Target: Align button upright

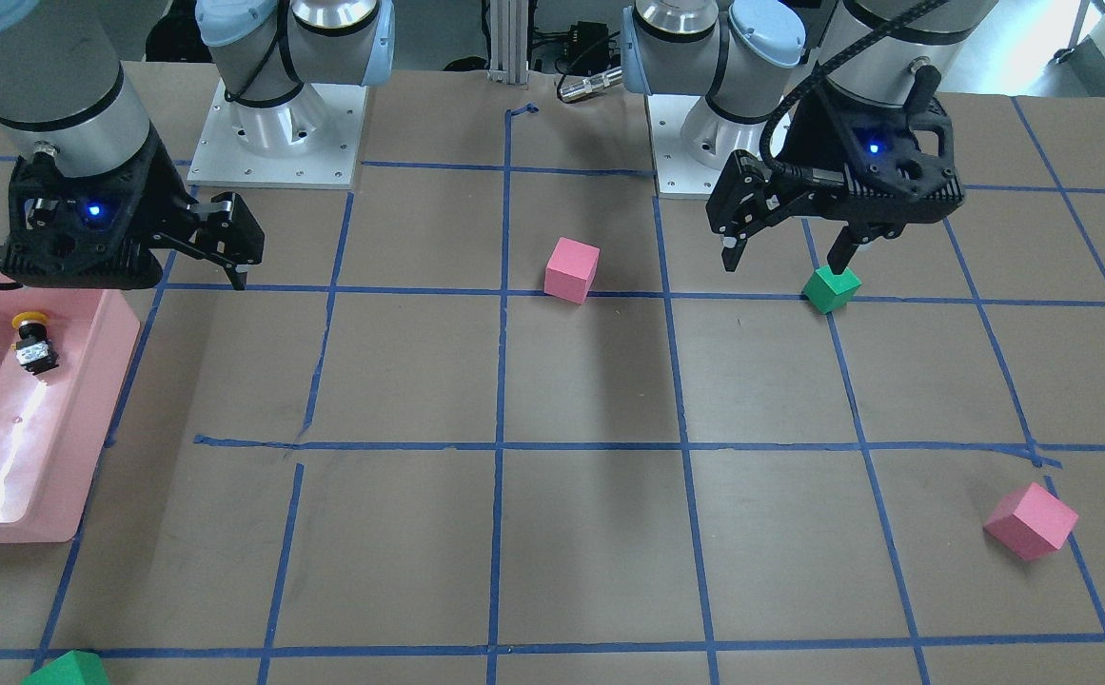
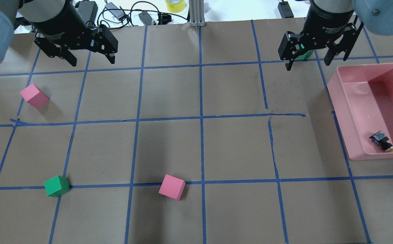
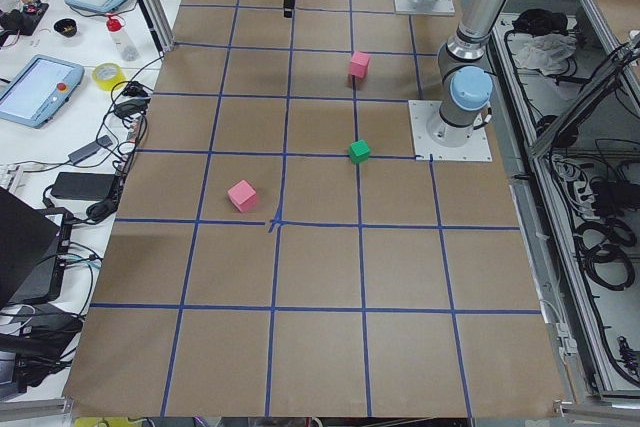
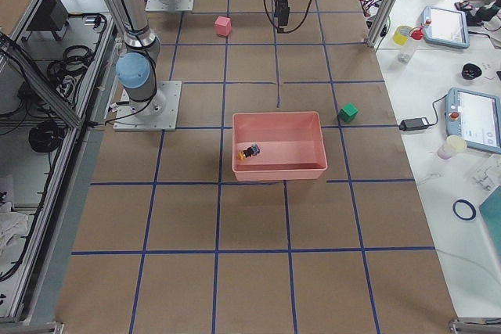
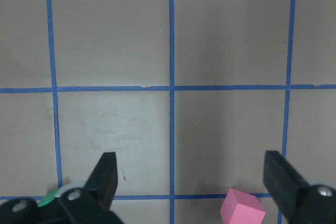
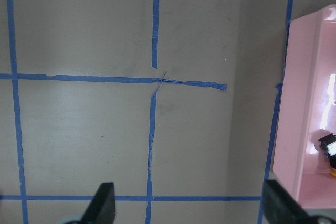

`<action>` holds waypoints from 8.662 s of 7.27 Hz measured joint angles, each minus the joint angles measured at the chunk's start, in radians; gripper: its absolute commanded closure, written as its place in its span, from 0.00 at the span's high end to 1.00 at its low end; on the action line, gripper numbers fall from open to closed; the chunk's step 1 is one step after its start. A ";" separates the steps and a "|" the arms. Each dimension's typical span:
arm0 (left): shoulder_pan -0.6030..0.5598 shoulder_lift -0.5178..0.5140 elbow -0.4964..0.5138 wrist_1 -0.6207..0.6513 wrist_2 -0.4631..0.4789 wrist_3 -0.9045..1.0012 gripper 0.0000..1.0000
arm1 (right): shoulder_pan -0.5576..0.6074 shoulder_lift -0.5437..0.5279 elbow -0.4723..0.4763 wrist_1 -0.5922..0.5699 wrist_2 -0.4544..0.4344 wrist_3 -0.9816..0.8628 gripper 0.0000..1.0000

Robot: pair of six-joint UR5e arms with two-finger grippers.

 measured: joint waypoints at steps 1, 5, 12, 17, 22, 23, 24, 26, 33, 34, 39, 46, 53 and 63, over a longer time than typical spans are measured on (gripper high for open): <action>0.000 0.000 0.000 0.000 0.000 0.000 1.00 | -0.058 0.004 0.008 -0.004 0.002 -0.069 1.00; 0.001 0.001 0.000 0.000 0.000 0.000 1.00 | -0.358 0.022 0.102 -0.152 0.003 -0.473 1.00; 0.002 0.000 0.000 0.000 0.000 0.000 1.00 | -0.552 0.126 0.341 -0.511 -0.005 -0.888 0.98; 0.001 -0.001 0.000 0.000 0.000 0.001 1.00 | -0.579 0.189 0.422 -0.603 -0.003 -0.924 0.99; 0.001 0.000 0.000 -0.002 0.000 0.001 1.00 | -0.630 0.235 0.480 -0.696 -0.008 -1.018 0.99; 0.002 0.000 0.000 -0.002 0.000 0.001 1.00 | -0.631 0.241 0.480 -0.697 -0.010 -1.019 0.98; 0.002 0.000 0.000 -0.001 0.000 0.001 1.00 | -0.631 0.251 0.479 -0.698 -0.011 -1.019 0.82; 0.002 -0.001 0.000 0.000 -0.001 0.002 1.00 | -0.632 0.264 0.476 -0.700 -0.020 -1.017 0.00; 0.002 -0.001 0.000 -0.001 0.000 0.002 1.00 | -0.630 0.250 0.443 -0.666 -0.074 -0.921 0.00; 0.001 -0.001 0.000 -0.001 0.000 0.002 1.00 | -0.627 0.241 0.419 -0.632 -0.070 -0.895 0.00; 0.002 -0.001 -0.001 0.000 -0.004 0.001 1.00 | -0.538 0.172 0.163 -0.337 -0.065 -0.762 0.99; 0.002 0.001 -0.011 0.000 -0.004 0.002 1.00 | -0.542 0.186 0.337 -0.440 -0.080 -0.767 1.00; 0.001 0.001 -0.012 0.000 -0.003 0.002 1.00 | -0.604 0.229 0.446 -0.521 -0.079 -0.756 1.00; 0.001 0.001 -0.014 0.000 -0.003 0.002 1.00 | -0.609 0.235 0.494 -0.623 -0.173 -0.683 1.00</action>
